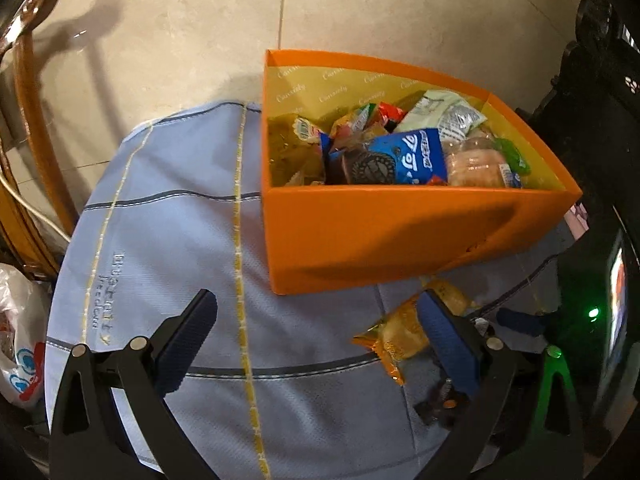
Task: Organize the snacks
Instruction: 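Grasp the rice cake packet with the left tool while the right tool reaches the chocolate bar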
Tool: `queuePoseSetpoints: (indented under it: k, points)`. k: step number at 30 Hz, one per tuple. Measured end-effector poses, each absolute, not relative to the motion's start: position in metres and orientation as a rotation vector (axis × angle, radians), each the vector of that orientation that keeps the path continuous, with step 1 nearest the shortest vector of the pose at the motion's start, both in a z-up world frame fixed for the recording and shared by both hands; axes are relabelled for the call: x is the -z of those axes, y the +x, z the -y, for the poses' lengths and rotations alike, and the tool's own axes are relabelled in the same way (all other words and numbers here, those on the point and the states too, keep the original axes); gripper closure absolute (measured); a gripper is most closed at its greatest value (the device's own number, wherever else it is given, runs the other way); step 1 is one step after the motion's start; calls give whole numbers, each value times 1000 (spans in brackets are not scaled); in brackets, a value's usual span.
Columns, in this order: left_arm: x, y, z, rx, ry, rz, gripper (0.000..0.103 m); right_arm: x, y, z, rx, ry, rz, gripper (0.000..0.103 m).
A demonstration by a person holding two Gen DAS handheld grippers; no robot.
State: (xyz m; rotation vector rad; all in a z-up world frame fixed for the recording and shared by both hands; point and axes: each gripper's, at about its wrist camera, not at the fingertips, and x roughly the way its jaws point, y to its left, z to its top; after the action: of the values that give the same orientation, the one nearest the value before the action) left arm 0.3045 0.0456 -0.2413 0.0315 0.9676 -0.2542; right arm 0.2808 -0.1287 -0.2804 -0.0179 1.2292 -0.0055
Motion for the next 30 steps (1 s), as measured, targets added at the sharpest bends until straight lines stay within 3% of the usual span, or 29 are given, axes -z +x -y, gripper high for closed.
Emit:
queuePoseSetpoints:
  k: [13, 20, 22, 24, 26, 29, 30]
  points:
    - [275, 298, 43, 402, 273, -941, 5, 277, 235, 187, -9, 17, -1217, 17]
    - [306, 308, 40, 275, 260, -1060, 5, 281, 228, 180, -14, 2, -1220, 17]
    - [303, 302, 38, 301, 266, -1027, 21, 279, 226, 181, -45, -15, -1212, 26]
    - [300, 294, 41, 328, 306, -991, 46, 277, 226, 170, -62, -23, -1201, 34]
    - [298, 287, 44, 346, 332, -969, 55, 275, 227, 170, -61, -23, -1190, 44]
    - [295, 286, 43, 357, 294, -960, 51, 277, 212, 164, -64, -27, -1183, 46]
    - [294, 286, 43, 358, 292, -954, 32, 277, 212, 164, -67, -33, -1182, 46]
